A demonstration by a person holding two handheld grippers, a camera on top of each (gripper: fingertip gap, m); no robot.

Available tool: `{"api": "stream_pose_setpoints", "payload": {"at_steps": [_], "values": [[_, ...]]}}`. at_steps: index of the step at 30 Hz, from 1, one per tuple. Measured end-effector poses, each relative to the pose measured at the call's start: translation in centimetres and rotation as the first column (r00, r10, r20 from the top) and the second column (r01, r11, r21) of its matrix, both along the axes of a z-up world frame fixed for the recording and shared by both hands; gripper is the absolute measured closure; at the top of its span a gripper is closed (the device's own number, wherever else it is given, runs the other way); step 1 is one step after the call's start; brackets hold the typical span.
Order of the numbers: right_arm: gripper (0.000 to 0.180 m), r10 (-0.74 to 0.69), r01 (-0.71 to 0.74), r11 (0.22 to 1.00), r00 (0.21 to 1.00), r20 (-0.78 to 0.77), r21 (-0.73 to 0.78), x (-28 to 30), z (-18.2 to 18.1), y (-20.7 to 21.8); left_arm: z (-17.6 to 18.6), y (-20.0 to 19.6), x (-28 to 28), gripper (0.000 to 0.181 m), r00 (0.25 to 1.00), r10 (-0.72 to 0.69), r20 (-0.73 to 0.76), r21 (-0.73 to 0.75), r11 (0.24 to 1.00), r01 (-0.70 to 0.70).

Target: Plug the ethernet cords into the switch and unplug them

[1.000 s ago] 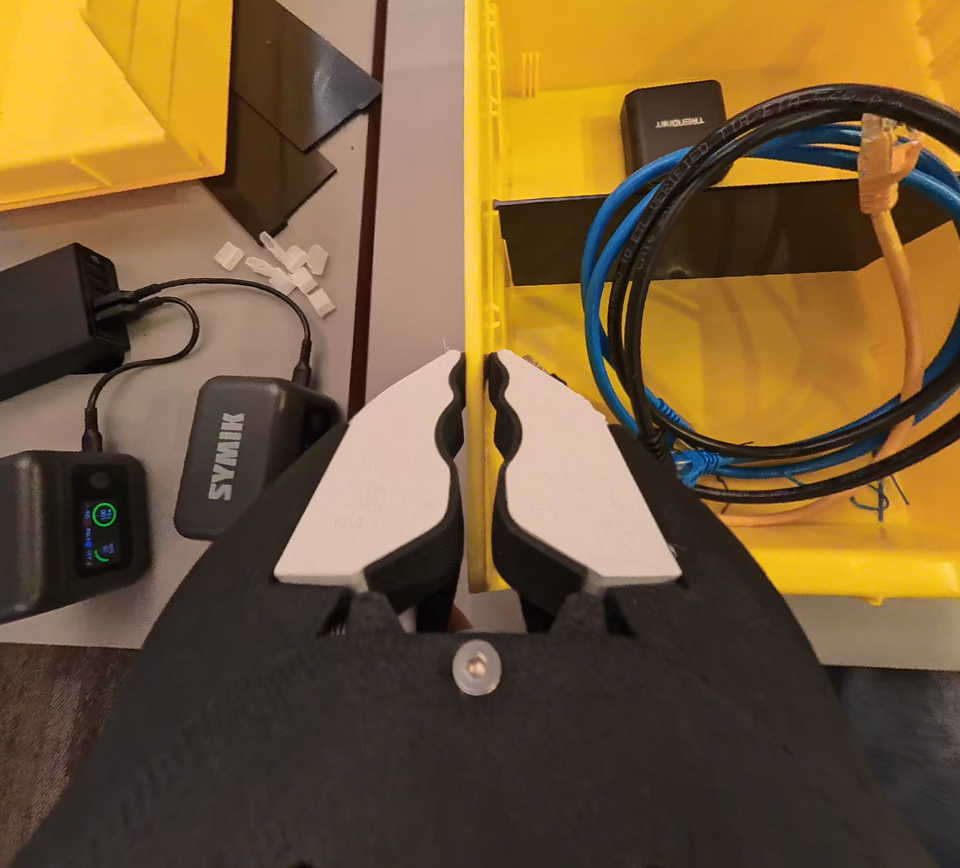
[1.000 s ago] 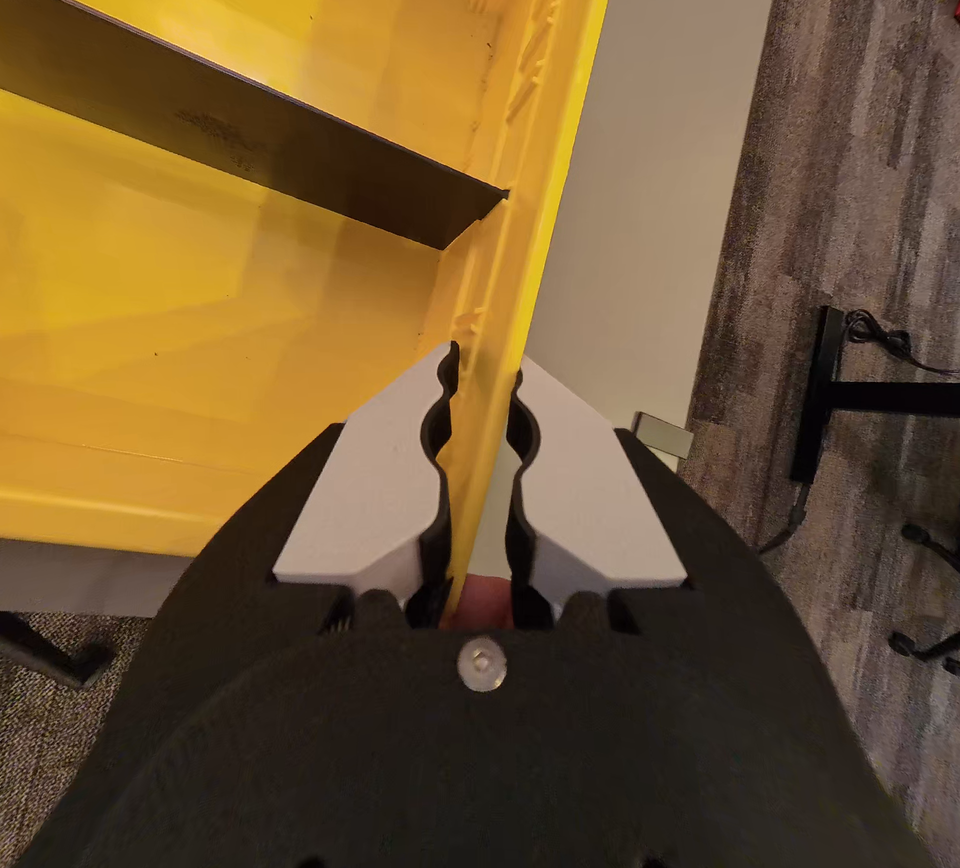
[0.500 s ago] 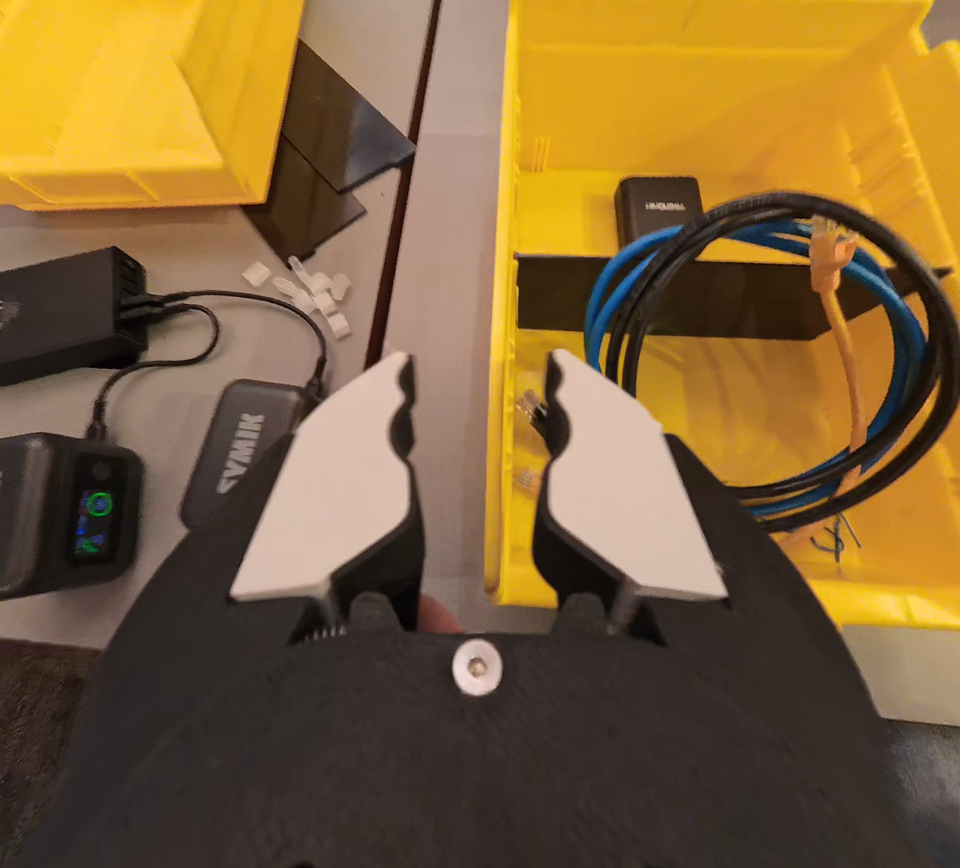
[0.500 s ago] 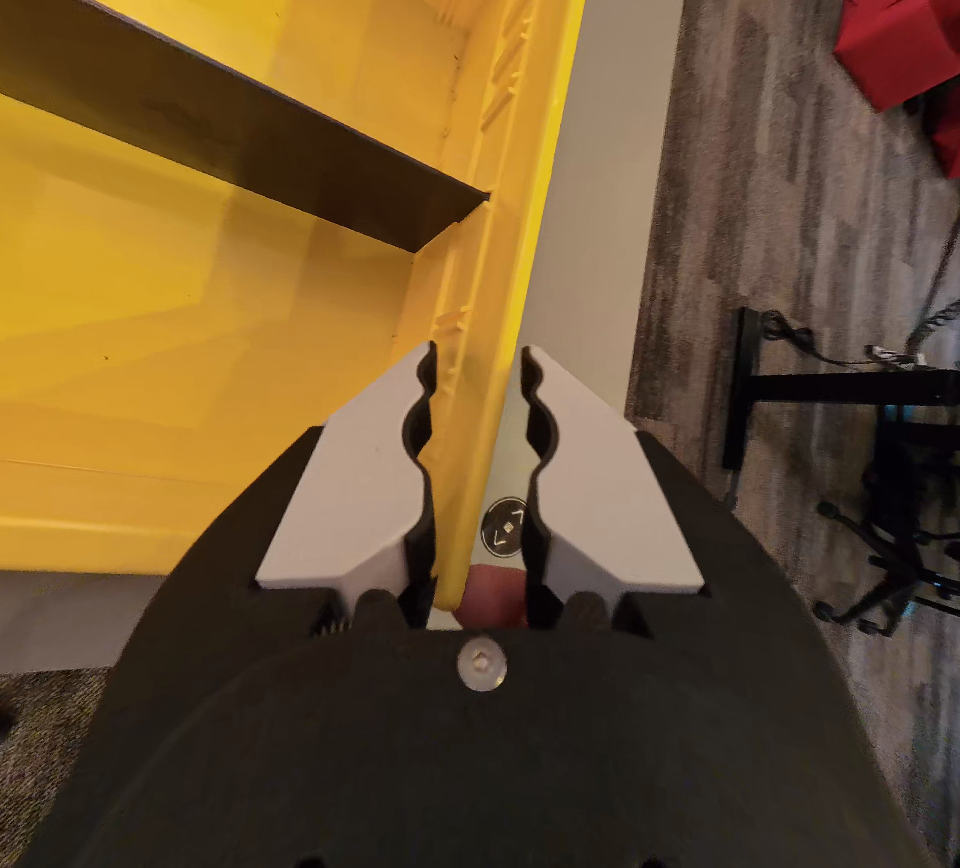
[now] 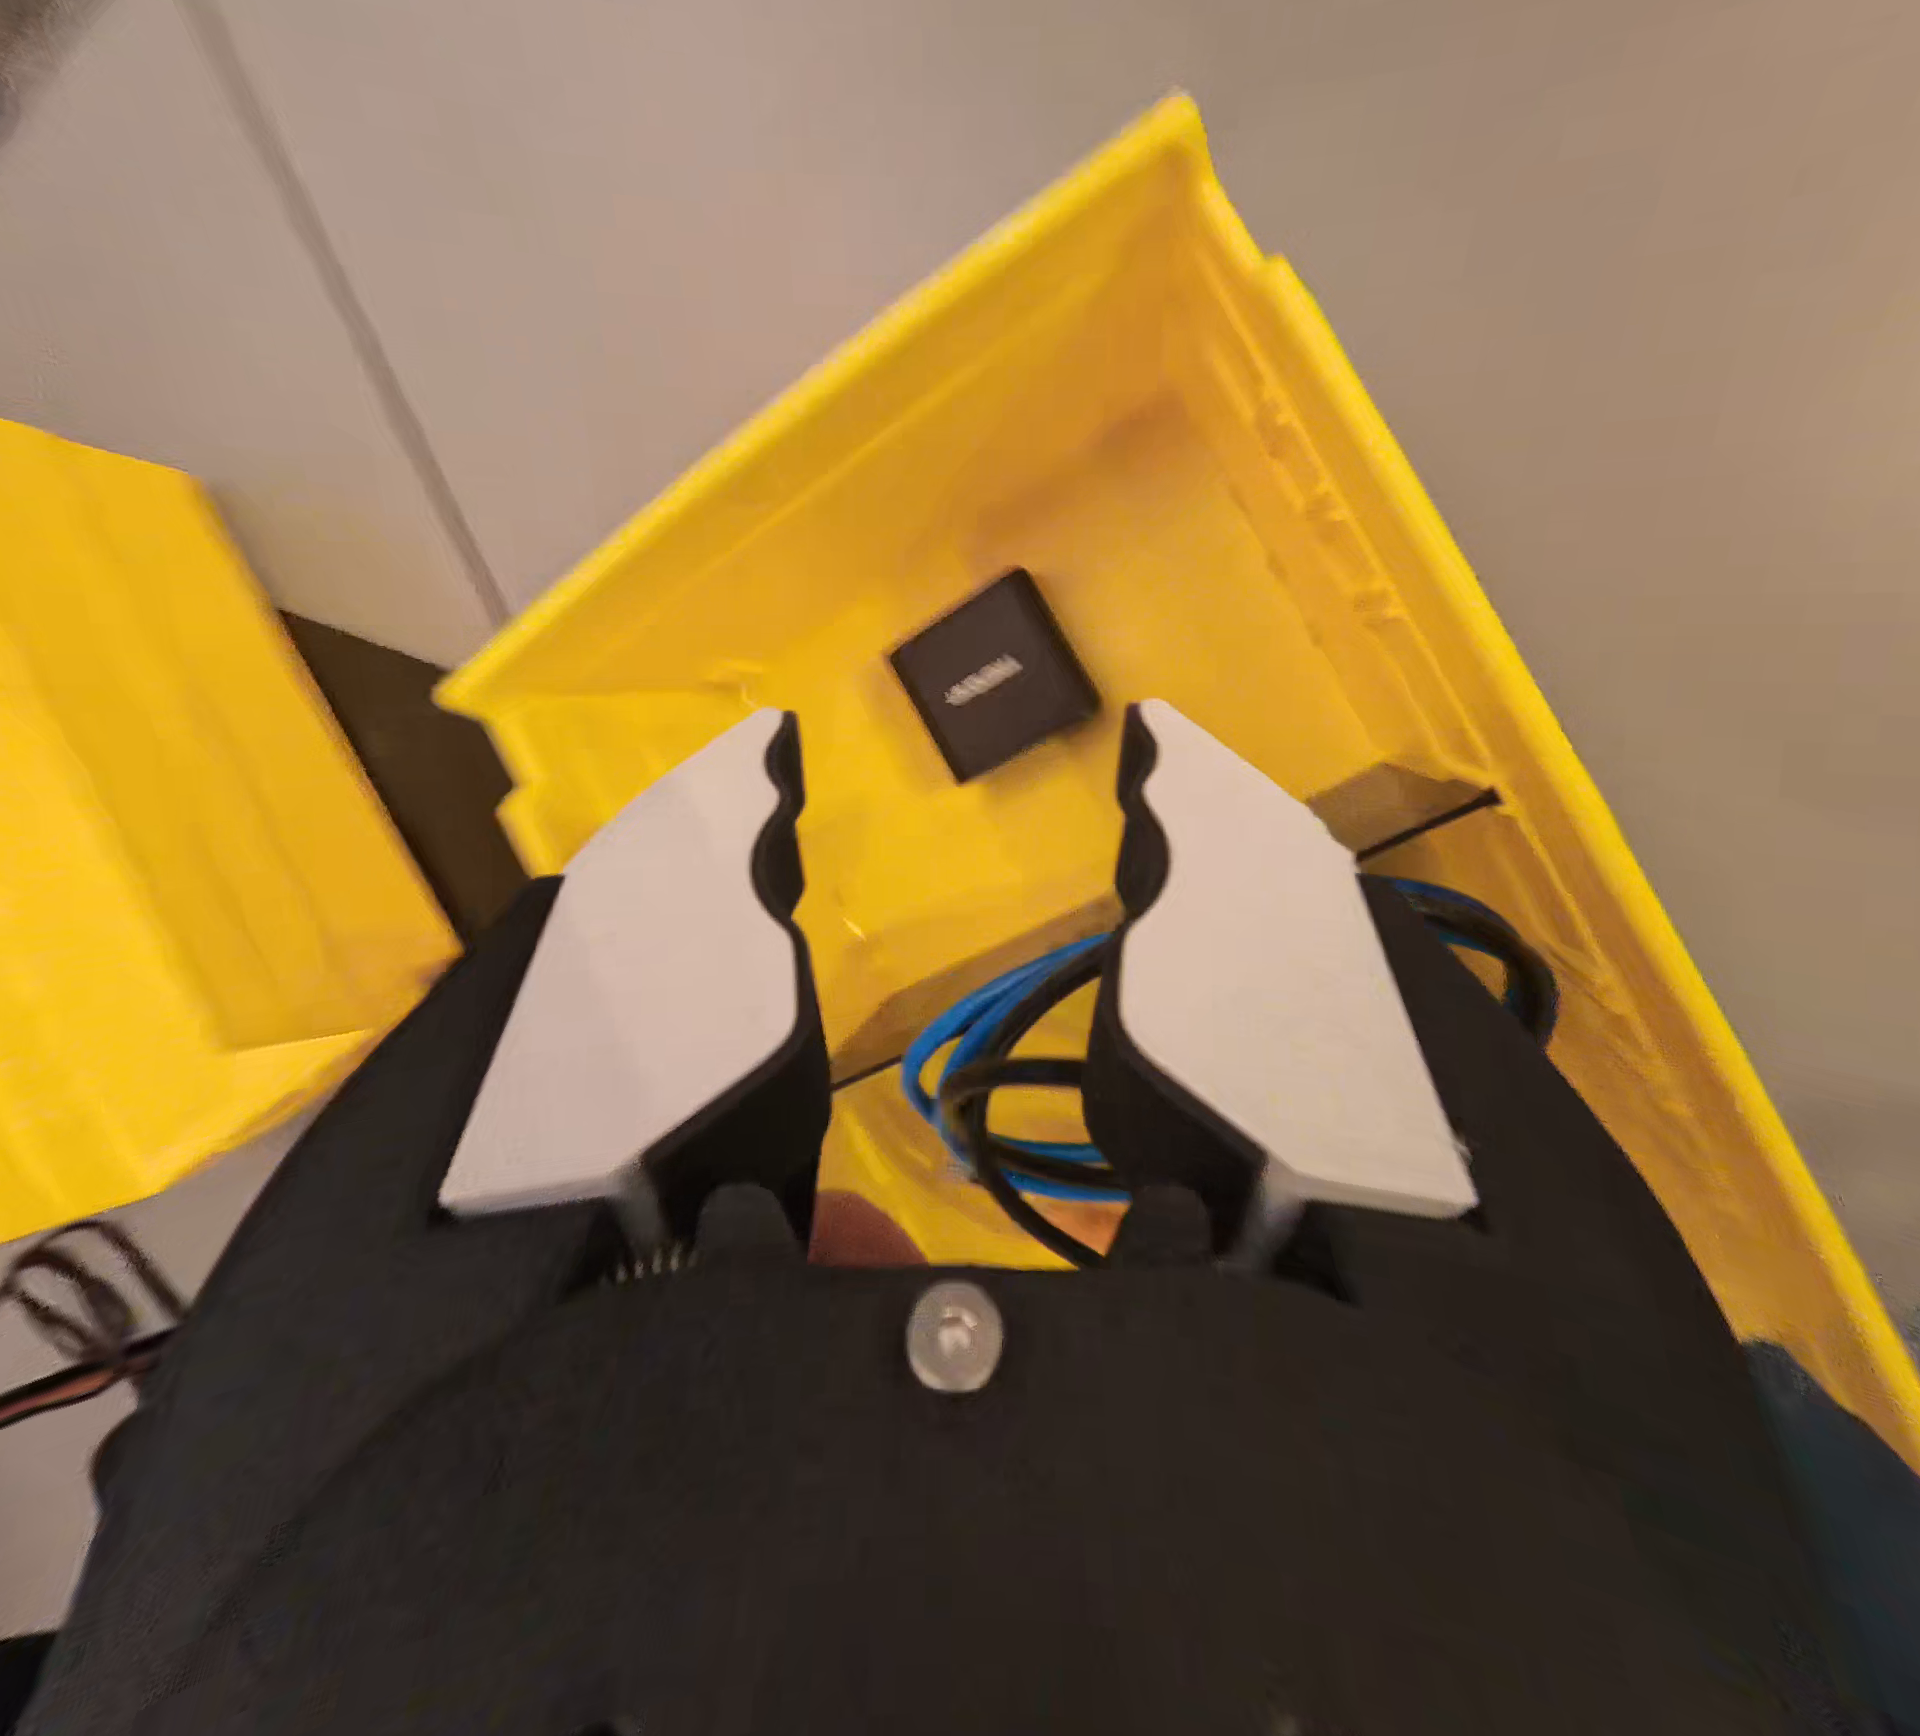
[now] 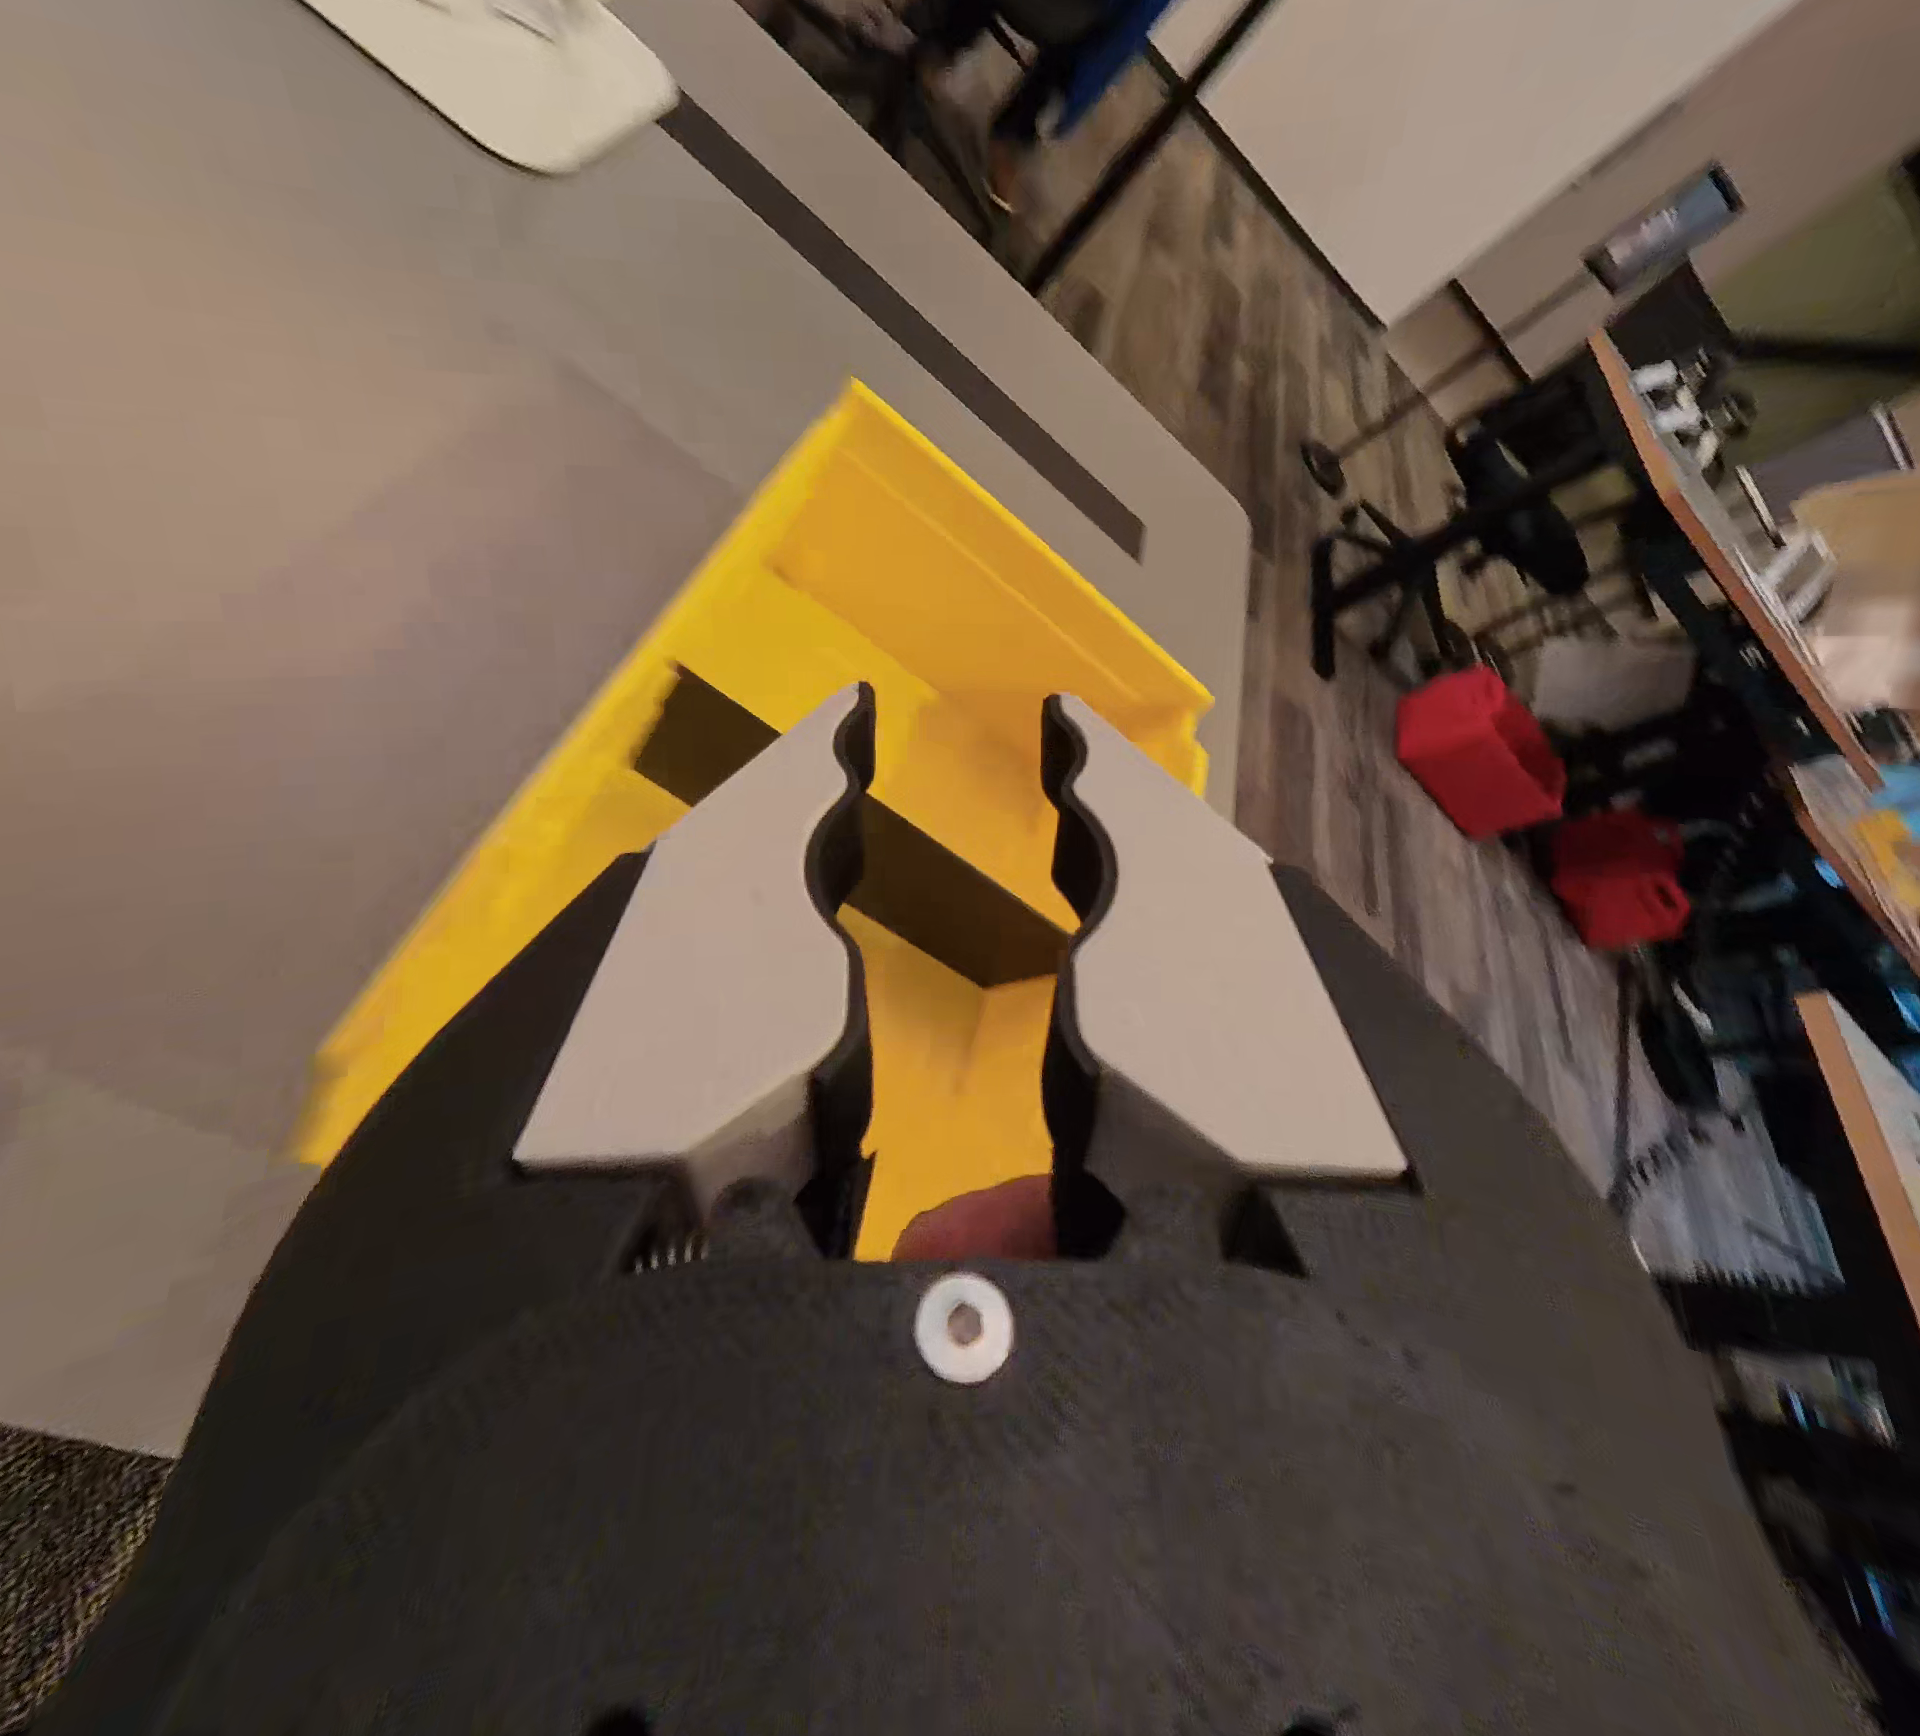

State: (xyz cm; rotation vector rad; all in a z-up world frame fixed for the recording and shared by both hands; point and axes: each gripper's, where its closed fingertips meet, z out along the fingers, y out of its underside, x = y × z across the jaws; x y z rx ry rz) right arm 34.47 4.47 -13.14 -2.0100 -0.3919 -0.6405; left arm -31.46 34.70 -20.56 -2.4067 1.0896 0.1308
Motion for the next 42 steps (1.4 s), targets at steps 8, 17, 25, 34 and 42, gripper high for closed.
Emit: {"api": "stream_pose_setpoints", "payload": {"at_steps": [8, 17, 25, 34, 42], "values": [[0.152, 0.196, -0.196, 0.981, 0.98, -0.044, 0.003, -7.3, -0.9, 2.1, -8.3, 0.8, -0.7, 0.12, 0.987, 0.013, -0.158, -0.406, 0.911, -0.077], [0.154, 0.243, -0.245, 0.969, 0.965, -0.095, -0.013, -9.2, -2.5, 2.8, -11.5, 1.2, -1.8, 0.117, 0.968, 0.029, -0.251, -0.472, 0.869, -0.149], [0.155, 0.277, -0.281, 0.959, 0.956, -0.094, -0.03, -10.7, -3.4, 3.6, -10.8, 1.3, -1.4, 0.121, 0.982, -0.023, -0.188, -0.38, 0.923, -0.051], [0.155, 0.332, -0.336, 0.941, 0.939, -0.091, -0.031, -12.7, -3.3, 4.3, -6.0, 1.4, -0.5, 0.123, 0.99, -0.091, -0.104, -0.232, 0.97, 0.065], [0.153, 0.451, -0.453, 0.891, 0.889, -0.084, -0.008, -17.1, -2.9, 5.4, -0.7, 0.4, 1.2, 0.123, 0.981, -0.182, -0.074, -0.106, 0.979, 0.174]]}}
